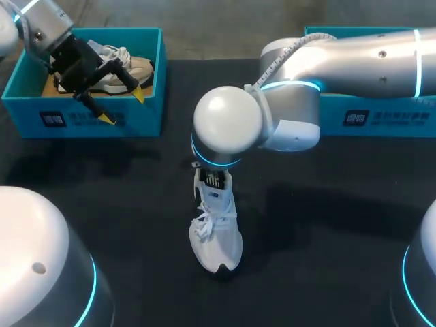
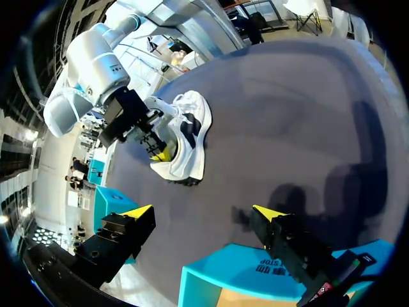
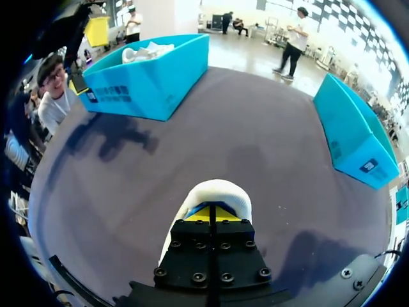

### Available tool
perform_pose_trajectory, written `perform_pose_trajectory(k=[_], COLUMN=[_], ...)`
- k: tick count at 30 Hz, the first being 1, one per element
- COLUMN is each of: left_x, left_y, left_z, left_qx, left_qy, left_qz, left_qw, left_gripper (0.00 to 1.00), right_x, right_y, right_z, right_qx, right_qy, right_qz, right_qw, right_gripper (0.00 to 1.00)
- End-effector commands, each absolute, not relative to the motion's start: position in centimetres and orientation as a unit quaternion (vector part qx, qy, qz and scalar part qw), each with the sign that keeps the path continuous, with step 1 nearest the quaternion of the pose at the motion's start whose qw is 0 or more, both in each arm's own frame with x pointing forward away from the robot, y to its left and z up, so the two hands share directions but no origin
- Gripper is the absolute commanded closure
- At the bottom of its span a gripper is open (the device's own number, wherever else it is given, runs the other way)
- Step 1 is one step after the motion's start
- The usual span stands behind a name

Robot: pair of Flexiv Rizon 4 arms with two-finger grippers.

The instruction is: Take the shoe out of the shoebox, open the shoe tongue, remove and reinsert the insole, then place the shoe into the shoebox

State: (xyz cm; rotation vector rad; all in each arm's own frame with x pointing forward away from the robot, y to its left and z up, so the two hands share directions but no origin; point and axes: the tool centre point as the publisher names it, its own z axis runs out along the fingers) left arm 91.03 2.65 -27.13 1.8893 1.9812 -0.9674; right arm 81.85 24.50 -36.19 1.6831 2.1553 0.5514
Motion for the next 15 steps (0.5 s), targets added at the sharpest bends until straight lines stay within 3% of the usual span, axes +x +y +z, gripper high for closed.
perform_pose_trajectory(k=[1,15], left_x=[91.0,91.0], left_y=[2.7,2.7], left_z=[-27.1,-27.1], left_qx=[0.646,0.646], left_qy=[0.678,0.678], left_qz=[-0.329,-0.329], left_qw=[0.118,0.118], left_gripper=[0.00,0.00], right_x=[82.2,83.5], right_y=[24.7,25.4], right_z=[-36.9,-39.6], right_qx=[0.594,0.598], right_qy=[0.760,0.764], right_qz=[0.199,0.198], right_qw=[0.170,0.139], right_gripper=[1.00,1.00])
